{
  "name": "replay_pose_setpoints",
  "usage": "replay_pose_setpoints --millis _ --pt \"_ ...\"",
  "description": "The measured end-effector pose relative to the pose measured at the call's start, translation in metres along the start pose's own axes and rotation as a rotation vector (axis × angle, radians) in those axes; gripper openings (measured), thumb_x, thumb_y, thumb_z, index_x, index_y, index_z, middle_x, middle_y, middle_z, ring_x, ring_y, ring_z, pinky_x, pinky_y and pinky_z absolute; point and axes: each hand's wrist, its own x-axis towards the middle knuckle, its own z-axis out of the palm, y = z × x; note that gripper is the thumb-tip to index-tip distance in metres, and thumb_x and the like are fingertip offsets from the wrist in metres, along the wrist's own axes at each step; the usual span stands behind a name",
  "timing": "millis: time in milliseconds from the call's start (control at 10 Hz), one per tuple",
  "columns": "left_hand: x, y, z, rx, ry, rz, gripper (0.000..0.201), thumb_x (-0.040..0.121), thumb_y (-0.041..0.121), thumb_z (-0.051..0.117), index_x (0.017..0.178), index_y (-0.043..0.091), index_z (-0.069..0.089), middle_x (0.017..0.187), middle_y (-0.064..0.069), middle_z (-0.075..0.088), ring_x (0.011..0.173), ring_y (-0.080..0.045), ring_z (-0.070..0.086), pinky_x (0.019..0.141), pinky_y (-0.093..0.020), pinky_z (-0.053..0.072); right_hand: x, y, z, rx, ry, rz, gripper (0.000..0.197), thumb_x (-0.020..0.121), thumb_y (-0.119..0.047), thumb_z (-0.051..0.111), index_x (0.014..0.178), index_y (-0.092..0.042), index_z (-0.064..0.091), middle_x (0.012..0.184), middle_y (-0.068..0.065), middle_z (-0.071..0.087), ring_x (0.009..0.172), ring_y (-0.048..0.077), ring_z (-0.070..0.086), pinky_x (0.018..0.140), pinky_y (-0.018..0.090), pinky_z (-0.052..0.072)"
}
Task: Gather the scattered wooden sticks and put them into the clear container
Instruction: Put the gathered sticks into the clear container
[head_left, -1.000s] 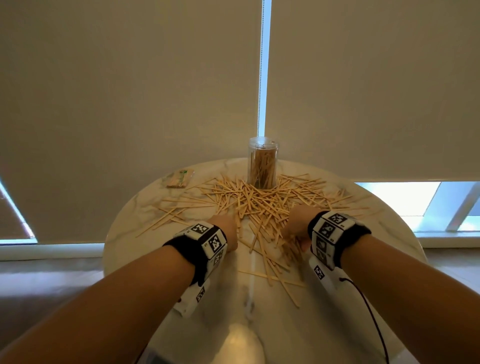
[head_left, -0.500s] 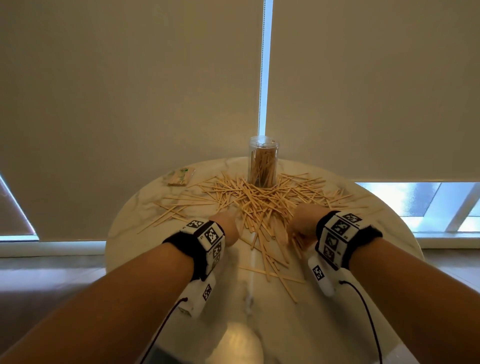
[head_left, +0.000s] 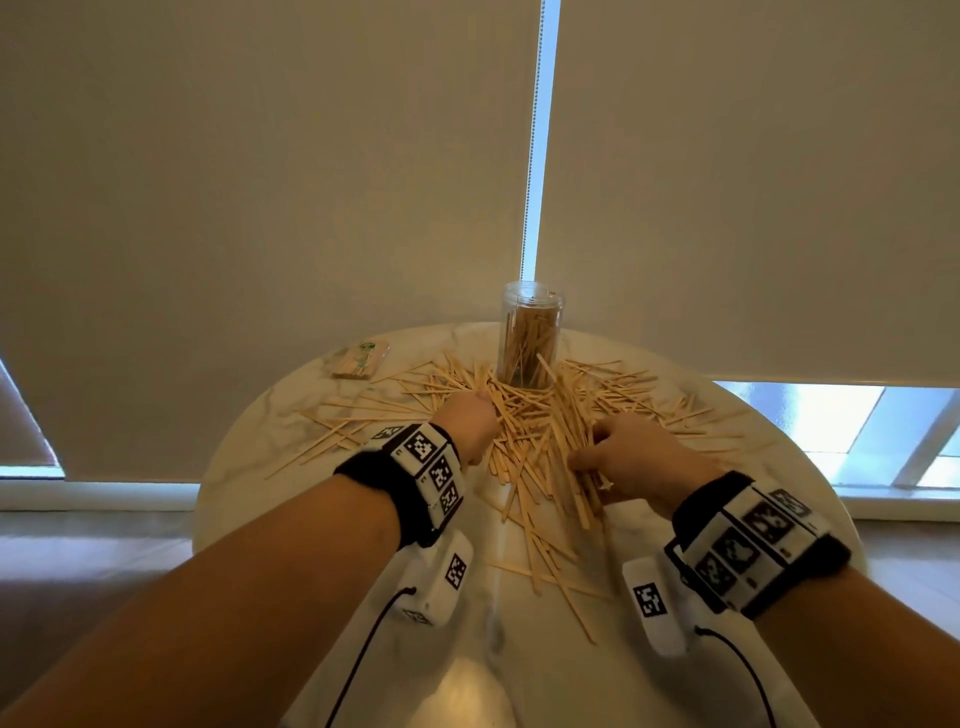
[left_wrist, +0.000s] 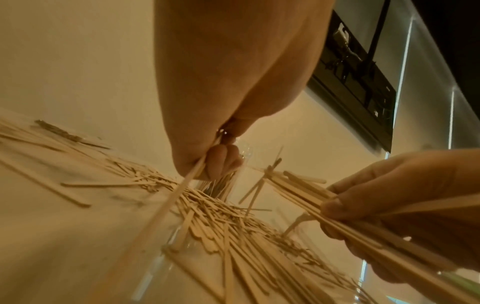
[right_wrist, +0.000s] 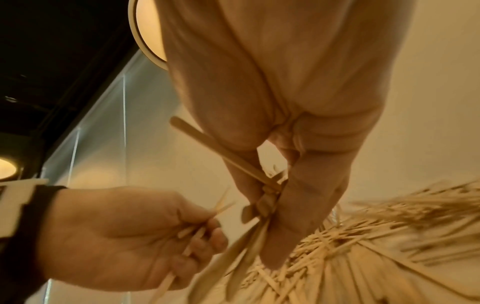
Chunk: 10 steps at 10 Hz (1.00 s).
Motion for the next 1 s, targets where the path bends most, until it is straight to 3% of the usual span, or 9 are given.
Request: replay_pose_setpoints --millis 100,200,300,400,500,600,700,800,1000 --pt "0.008 0.001 -0.001 -0.050 -0.027 0.014 0.034 0.101 0.008 0.045 0.124 -0.012 0.059 0.130 -0.029 0.059 0.123 -0.043 0.053 0.103 -0.051 0.043 0.002 -0.007 0.008 0.054 0.002 -0.081 0.012 0.092 -0.013 0.069 0.102 -0.007 0.066 0.094 0.009 0.072 0.077 0.020 0.072 0.054 0.027 0.058" --pt "0.016 0.007 0.005 -0.308 0.021 -0.025 0.022 0.099 -0.001 0.041 0.107 -0.008 0.060 0.115 -0.024 0.067 0.095 -0.034 0.067 0.068 -0.033 0.053 0.012 -0.015 0.017 0.020 0.047 -0.189 0.017 0.091 -0.020 0.069 0.105 -0.011 0.065 0.094 0.007 0.072 0.077 0.019 0.072 0.054 0.026 0.059" --pt "0.030 0.008 0.010 -0.429 0.075 -0.048 0.029 0.099 0.005 0.035 0.096 -0.002 0.064 0.094 -0.018 0.071 0.065 -0.026 0.062 0.057 -0.030 0.051 0.025 -0.026 0.029 -0.060 0.080 -0.282 0.011 0.091 -0.024 0.067 0.101 -0.019 0.066 0.088 0.002 0.073 0.075 0.017 0.072 0.064 0.036 0.063" --pt "0.055 0.005 0.014 -0.414 0.104 -0.041 0.050 0.084 0.049 0.042 0.087 0.011 0.074 0.089 -0.013 0.075 0.086 -0.033 0.071 0.086 -0.049 0.057 0.042 -0.039 0.042 -0.117 0.065 -0.324 0.009 0.087 -0.028 0.065 0.096 -0.025 0.066 0.083 -0.002 0.072 0.075 0.017 0.070 0.072 0.043 0.061" --pt "0.075 0.004 0.013 -0.417 0.025 -0.023 0.096 0.058 0.095 0.037 0.102 0.016 0.072 0.098 -0.007 0.075 0.095 -0.027 0.071 0.091 -0.047 0.054 0.060 -0.050 0.051 -0.227 0.061 -0.371 0.006 0.089 -0.021 0.058 0.093 -0.019 0.062 0.081 0.001 0.069 0.070 0.018 0.066 0.066 0.037 0.059" --pt "0.076 0.009 0.005 -0.395 -0.051 0.065 0.079 0.070 0.074 0.068 0.112 0.008 0.069 0.100 -0.007 0.076 0.094 -0.023 0.073 0.089 -0.045 0.057 0.076 -0.057 0.054 -0.369 0.078 -0.468 0.020 0.094 -0.013 0.053 0.111 -0.012 0.062 0.094 0.004 0.068 0.075 0.014 0.061 0.060 0.022 0.047" --pt "0.090 0.007 -0.002 -0.461 0.023 0.100 0.033 0.094 0.034 0.062 0.108 0.004 0.069 0.096 -0.012 0.076 0.091 -0.026 0.073 0.089 -0.046 0.057 0.087 -0.061 0.050 -0.306 0.001 -0.483 0.029 0.099 -0.020 0.049 0.127 -0.019 0.058 0.106 -0.001 0.068 0.088 0.014 0.063 0.068 0.021 0.048" --pt "0.102 0.009 -0.010 -0.561 0.083 0.097 0.020 0.100 0.022 0.053 0.108 0.009 0.066 0.099 -0.014 0.073 0.092 -0.029 0.071 0.080 -0.046 0.059 0.096 -0.060 0.042 -0.249 -0.092 -0.545 0.036 0.098 -0.019 0.053 0.132 -0.030 0.053 0.114 -0.006 0.068 0.096 0.012 0.065 0.084 0.031 0.056" --pt "0.113 0.013 -0.013 -0.756 0.092 0.120 0.022 0.104 0.022 0.044 0.117 0.009 0.057 0.090 -0.009 0.063 0.075 -0.022 0.064 0.061 -0.036 0.056 0.110 -0.051 0.041 0.040 0.001 -0.462 0.020 0.094 -0.018 0.063 0.106 -0.028 0.050 0.087 -0.002 0.076 0.080 0.011 0.074 0.079 0.044 0.061"
